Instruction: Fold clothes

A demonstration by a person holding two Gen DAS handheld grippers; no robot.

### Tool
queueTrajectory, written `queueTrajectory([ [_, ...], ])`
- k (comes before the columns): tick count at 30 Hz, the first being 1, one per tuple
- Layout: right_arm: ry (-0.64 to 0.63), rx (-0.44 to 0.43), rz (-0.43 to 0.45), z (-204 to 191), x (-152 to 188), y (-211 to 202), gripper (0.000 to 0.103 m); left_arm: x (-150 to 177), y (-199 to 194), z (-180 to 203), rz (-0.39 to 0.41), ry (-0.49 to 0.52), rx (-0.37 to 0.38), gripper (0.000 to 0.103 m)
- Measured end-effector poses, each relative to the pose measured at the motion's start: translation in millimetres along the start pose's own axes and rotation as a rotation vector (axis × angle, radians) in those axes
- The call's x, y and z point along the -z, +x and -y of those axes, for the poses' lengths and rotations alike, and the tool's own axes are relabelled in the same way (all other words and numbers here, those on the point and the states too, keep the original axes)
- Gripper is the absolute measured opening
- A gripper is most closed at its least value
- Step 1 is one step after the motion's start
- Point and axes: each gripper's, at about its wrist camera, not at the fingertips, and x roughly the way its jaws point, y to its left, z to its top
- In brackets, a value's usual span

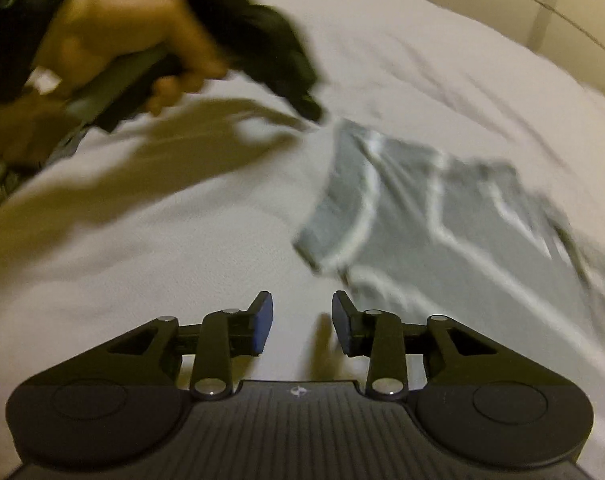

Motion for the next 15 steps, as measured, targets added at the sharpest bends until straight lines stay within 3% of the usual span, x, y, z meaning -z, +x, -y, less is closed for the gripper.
queueTrajectory([
  [4, 0.155, 0.013, -0.101, 15, 38, -19, 0.039, 22, -22, 23, -0.001, 0.093, 0.004, 0.008],
  [7, 0.218, 0.023, -0.099, 23, 59, -43, 0.039, 24, -22, 57, -0.005, 0.209, 0.053, 0.008],
  [15, 0.380, 0.111, -0.084, 66, 77, -69, 0.041, -31, 44, 153, 0.028, 0.455, 0.221, 0.008],
])
